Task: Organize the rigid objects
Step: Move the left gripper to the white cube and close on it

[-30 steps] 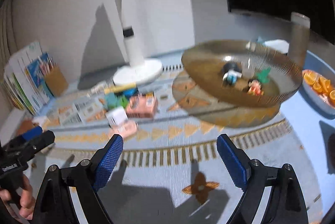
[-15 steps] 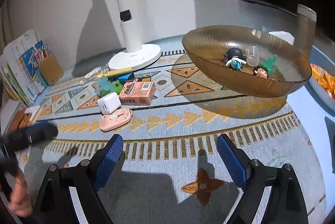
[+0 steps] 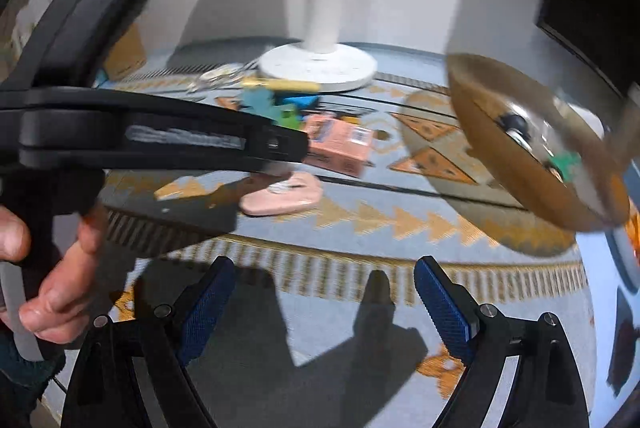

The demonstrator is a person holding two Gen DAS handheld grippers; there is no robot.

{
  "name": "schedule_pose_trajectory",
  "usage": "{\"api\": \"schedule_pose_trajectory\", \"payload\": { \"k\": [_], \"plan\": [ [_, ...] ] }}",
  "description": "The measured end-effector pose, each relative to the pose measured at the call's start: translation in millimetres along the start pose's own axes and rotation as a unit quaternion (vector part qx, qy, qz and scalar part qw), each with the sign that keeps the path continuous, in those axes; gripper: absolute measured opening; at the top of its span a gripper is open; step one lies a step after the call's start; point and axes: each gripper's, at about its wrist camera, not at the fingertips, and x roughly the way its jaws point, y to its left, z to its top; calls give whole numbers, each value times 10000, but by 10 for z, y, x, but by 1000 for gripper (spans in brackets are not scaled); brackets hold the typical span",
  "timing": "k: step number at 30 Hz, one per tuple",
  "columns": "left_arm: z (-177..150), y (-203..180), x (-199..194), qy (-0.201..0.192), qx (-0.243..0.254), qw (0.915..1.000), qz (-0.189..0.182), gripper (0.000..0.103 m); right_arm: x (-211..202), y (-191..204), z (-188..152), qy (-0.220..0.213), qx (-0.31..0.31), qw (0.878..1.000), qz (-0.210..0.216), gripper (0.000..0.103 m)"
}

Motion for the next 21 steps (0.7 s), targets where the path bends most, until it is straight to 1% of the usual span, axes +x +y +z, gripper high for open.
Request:
{"api": "schedule_pose_trajectory", "payload": {
  "k": [3,8,10,15,18,20,21],
  "plan": [
    [-58,156,-126,-98,-332,9992,-208,25,76,32,83,182,80,9996,222,90],
    [-191,349,-362,-377,-519,9979,-65,25,322,-97,214,475,808,9938,606,90],
    [-230,436,-427,-462,-654,9968,-63,25,399,-90,243,527,934,9920,662,90],
    [-285,593,-448,-530,-798,9954,-83,25,483,11,336,445,890,9941,435,90],
    [-304,596,-404,-462,-796,9957,-58,25,517,-47,332,479,936,9943,153,89],
    [-327,576,-387,-404,-754,9963,18,25,431,-209,250,418,1141,9925,166,77],
    [-339,565,-387,-378,-728,9966,38,25,396,-299,211,411,1259,9911,135,75]
  ]
}}
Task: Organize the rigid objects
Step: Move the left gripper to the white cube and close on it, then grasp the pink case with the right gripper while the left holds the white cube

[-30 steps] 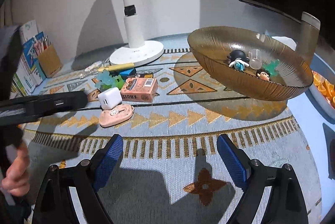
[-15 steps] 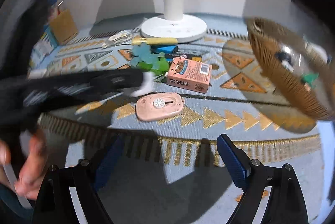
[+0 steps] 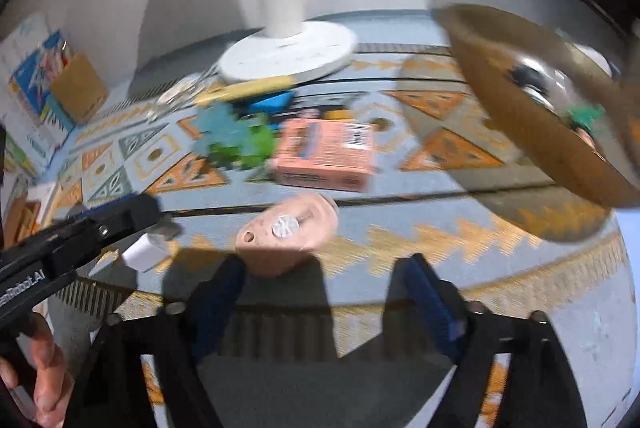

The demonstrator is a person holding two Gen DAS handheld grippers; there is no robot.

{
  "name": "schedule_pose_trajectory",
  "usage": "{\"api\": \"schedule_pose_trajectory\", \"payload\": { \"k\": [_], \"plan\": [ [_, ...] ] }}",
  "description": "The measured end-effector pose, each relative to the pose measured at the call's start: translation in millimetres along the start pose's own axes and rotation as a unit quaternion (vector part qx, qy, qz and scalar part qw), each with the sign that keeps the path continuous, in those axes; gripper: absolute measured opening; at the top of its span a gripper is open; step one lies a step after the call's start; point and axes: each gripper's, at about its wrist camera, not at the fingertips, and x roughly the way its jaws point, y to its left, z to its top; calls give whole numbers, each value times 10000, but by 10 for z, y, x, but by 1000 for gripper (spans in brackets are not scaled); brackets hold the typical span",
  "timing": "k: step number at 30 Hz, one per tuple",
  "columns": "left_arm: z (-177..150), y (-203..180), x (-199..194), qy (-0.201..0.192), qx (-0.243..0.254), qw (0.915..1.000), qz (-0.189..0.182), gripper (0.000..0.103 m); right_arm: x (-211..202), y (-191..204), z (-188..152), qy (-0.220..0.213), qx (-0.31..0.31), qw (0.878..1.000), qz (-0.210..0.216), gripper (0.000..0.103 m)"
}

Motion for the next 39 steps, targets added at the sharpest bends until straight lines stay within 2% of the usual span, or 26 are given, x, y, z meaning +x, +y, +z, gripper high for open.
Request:
{"api": "schedule_pose_trajectory", "payload": {
  "k": [2,4,6,9,12,14,15,19,21,23,25,28,30,31,32,34,35,36,37,38,39],
  "plan": [
    [-30,-7,-11,67,9,10000,26,27,-74,-277,-35,-16,414,9991,-113,74],
    [-76,-13,-47,112,29,9999,15,33,-133,-490,-44,-42,752,9972,13,74],
    [-132,-37,-64,150,137,9997,164,39,-157,-526,-30,-47,800,9966,179,74],
    [-187,-72,-19,268,341,9981,445,46,-142,-351,-6,25,581,9972,473,74],
    [-160,-118,20,235,521,9968,557,46,-55,-43,18,134,282,9975,641,74],
    [-150,-132,42,222,629,9958,625,39,-22,145,43,80,2,9993,365,74],
    [-149,-135,43,218,659,9956,627,39,5,201,58,48,-105,9998,142,74],
    [-163,-91,16,155,574,9975,394,34,115,262,79,29,-351,9993,-125,73],
    [-166,-75,7,143,523,9980,332,34,96,216,43,-1,-405,9989,-252,65],
    [-176,-76,1,133,512,9981,317,34,32,103,1,-40,-323,9993,-204,50],
    [-185,-94,2,121,528,9979,344,34,-32,-98,-30,-16,-54,9995,-296,50],
    [-197,-109,1,111,560,9977,376,34,-90,-335,-46,12,268,9995,-149,50],
    [-199,-105,2,109,555,9977,374,35,-108,-352,-27,37,227,9997,-9,50],
    [-197,-106,1,110,572,9976,378,35,-115,-335,-5,9,184,9998,56,53],
    [-202,-118,2,114,603,9973,393,37,-108,-311,15,-3,168,9998,57,67],
    [-215,-163,9,125,729,9962,460,40,-77,-247,49,-43,136,9999,39,79],
    [-223,-192,15,124,799,9953,531,40,-50,-193,63,-56,58,10000,44,79],
    [-230,-216,21,121,861,9944,599,40,3,-119,80,-19,-39,10000,18,78],
    [-234,-234,27,119,919,9935,657,40,77,-74,89,46,-107,9999,-100,70],
    [-239,-265,37,118,998,9922,738,39,68,-45,82,-42,-172,9995,-272,57],
    [-241,-280,39,111,1036,9915,783,33,66,-2,92,-87,-300,9987,-395,52]
  ]
}}
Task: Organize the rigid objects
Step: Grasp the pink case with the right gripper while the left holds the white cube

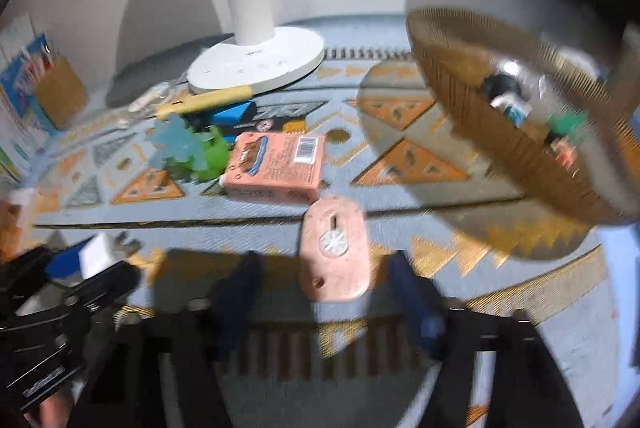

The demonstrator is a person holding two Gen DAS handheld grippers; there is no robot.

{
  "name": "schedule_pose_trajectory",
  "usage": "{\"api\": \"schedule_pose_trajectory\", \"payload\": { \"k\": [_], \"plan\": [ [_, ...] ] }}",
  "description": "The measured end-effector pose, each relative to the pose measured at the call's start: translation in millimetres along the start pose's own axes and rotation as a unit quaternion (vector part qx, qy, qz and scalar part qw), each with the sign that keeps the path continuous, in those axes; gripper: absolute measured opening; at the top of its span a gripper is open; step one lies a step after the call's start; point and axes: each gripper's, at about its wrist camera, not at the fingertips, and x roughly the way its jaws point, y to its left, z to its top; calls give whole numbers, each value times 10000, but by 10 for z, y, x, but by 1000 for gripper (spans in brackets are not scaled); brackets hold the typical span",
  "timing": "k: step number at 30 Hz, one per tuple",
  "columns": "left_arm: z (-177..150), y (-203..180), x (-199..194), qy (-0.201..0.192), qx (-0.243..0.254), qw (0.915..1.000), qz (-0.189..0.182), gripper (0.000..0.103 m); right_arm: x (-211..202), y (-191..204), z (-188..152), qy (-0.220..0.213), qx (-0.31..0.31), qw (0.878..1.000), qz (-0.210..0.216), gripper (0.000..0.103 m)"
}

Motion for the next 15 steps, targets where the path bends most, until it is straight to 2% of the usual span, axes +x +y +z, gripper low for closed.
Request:
{"api": "schedule_pose_trajectory", "payload": {
  "k": [1,2,5,7,15],
  "plan": [
    [0,-15,-1,-1,42,10000,11,33,-13,15,5,-13,-20,10000,35,38],
    [-1,-36,-5,-6,96,10000,22,33,-28,16,6,-6,-34,10000,87,35],
    [-17,-128,-63,-117,287,9993,222,33,-103,-35,-47,11,46,9988,477,35],
    [-13,-171,-124,-173,296,9993,168,33,-241,-98,-102,-101,206,9959,877,35],
    [150,-478,-478,-566,447,9973,-105,33,-891,-455,-137,-760,447,9917,931,35]
  ]
}}
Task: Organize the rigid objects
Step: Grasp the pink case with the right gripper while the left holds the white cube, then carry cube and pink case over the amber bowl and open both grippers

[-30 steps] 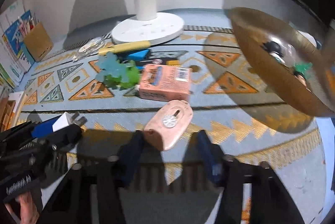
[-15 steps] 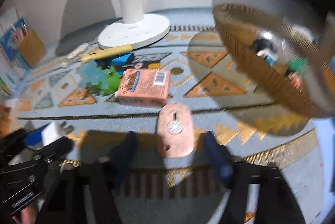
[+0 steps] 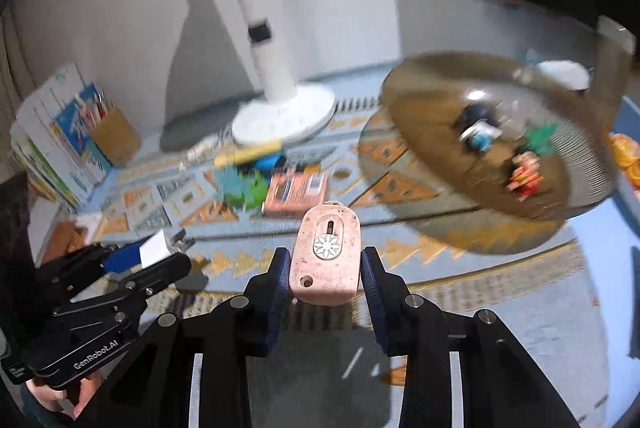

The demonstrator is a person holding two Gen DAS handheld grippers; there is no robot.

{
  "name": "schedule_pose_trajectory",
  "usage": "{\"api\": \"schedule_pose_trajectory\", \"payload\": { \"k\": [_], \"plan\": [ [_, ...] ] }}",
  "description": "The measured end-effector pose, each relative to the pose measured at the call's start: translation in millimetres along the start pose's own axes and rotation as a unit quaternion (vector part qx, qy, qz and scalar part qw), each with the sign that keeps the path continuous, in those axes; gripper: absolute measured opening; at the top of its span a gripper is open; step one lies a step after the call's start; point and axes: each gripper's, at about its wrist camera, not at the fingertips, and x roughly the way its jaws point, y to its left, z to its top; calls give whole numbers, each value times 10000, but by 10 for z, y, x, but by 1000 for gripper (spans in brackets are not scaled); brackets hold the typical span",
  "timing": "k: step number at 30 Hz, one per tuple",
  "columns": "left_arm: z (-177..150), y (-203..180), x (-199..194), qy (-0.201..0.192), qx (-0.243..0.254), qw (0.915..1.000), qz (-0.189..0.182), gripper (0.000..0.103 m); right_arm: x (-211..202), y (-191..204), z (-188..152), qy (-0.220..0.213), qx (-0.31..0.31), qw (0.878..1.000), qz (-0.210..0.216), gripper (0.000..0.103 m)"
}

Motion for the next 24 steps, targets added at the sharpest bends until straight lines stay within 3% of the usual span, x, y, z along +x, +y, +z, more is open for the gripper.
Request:
{"api": "schedule_pose_trajectory", "payload": {
  "k": [3,7,10,13,18,24],
  "plan": [
    [222,-173,-102,-210,110,9995,-187,33,-368,-164,151,-488,44,9985,-234,35],
    [603,-498,-145,-504,365,9973,-399,33,-853,-532,418,-1175,226,9885,-925,35],
    [904,-756,-65,-659,498,9944,-653,33,-996,-827,565,-1326,431,9824,-1239,35],
    [1123,-962,189,-597,491,9936,-818,33,-908,-1091,669,-1179,626,9806,-1437,35],
    [1211,-1200,743,-215,447,9944,-938,33,-420,-1465,699,-398,857,9821,-1630,35],
    [1216,-1351,1041,-61,485,9948,-890,33,-275,-1578,639,-231,825,9793,-1834,35]
  ]
}}
